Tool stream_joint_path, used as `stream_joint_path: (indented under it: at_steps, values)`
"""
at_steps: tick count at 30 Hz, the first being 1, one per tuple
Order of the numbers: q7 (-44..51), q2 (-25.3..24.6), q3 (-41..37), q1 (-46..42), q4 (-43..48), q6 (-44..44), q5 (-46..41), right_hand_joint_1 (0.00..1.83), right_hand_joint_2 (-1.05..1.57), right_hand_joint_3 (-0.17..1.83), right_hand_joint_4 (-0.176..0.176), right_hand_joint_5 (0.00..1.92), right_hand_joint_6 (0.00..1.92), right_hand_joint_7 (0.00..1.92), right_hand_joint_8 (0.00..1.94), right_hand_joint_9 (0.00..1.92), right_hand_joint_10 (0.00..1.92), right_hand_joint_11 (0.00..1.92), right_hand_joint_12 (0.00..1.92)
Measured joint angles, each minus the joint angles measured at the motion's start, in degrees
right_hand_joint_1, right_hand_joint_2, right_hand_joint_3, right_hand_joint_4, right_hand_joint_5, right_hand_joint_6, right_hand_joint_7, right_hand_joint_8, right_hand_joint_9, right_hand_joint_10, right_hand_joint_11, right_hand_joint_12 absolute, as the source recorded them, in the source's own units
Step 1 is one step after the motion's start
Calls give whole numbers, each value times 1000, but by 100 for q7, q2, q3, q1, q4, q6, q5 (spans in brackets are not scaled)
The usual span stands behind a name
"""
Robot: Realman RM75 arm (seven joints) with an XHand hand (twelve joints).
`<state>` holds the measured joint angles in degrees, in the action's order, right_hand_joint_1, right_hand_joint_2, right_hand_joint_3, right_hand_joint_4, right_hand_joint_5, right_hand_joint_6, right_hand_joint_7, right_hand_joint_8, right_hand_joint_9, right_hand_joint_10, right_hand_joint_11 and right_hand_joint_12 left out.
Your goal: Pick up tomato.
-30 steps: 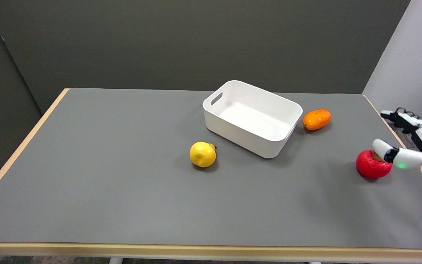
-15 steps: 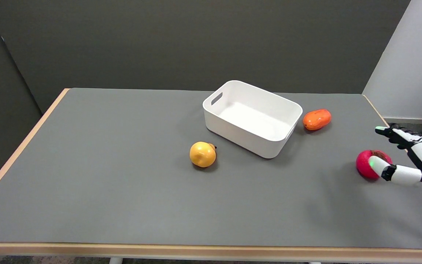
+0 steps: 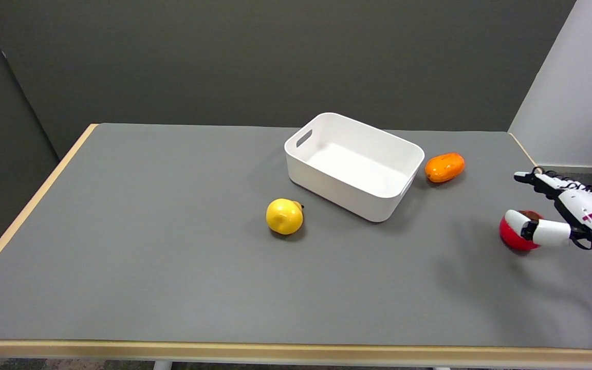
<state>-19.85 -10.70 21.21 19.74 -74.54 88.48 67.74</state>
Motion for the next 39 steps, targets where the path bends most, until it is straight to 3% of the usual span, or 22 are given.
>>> stream_joint_path:
  at_steps: [13, 31, 34, 37, 39]
  values:
    - [-18, -126, -90, 75, 518, -685, -312, 241, 546, 945, 113, 172, 420, 230, 291, 226, 636, 120, 1209]
    - [-28, -219, -170, -130, 392, -1007, -220, 251, 548, 945, 114, 177, 426, 236, 294, 228, 639, 129, 1221]
    - [-29, -225, -197, -142, 357, -1031, -164, 330, 571, 948, 111, 188, 439, 244, 301, 235, 650, 145, 1239]
    - [-30, -230, -224, -153, 329, -1040, -117, 624, 653, 964, 104, 233, 496, 319, 363, 315, 737, 229, 1314]
    - [-30, -233, -250, -161, 315, -1040, -91, 719, 678, 964, 102, 247, 528, 350, 394, 347, 780, 257, 1343]
